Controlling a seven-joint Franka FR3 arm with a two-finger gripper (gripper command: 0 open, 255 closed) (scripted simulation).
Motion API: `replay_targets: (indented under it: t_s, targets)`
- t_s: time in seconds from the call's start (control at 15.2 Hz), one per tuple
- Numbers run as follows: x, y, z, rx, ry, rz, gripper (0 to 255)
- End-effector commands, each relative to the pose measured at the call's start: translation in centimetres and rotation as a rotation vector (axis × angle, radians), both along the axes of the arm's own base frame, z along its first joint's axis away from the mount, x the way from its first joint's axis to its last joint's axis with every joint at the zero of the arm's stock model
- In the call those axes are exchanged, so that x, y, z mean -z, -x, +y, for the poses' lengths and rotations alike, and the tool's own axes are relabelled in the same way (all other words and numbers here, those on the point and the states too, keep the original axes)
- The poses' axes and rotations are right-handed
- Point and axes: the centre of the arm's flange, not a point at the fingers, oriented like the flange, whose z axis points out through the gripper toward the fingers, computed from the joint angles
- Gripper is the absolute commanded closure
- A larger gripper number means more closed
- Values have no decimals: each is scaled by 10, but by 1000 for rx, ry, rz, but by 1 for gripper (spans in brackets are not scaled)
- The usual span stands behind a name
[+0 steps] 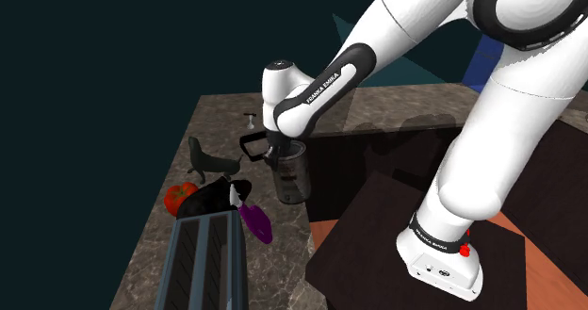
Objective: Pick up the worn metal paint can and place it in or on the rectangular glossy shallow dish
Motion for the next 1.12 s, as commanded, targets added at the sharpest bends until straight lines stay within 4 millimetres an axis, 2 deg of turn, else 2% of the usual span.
replay_targets:
  t_s: [0.0, 0.53, 1.06]
  targets:
    - [-12, -1, 0, 0, 0, -2, 255]
    - [-53, -1, 0, 0, 0, -2, 255]
    - [-73, -83, -62, 0, 0, -2, 255]
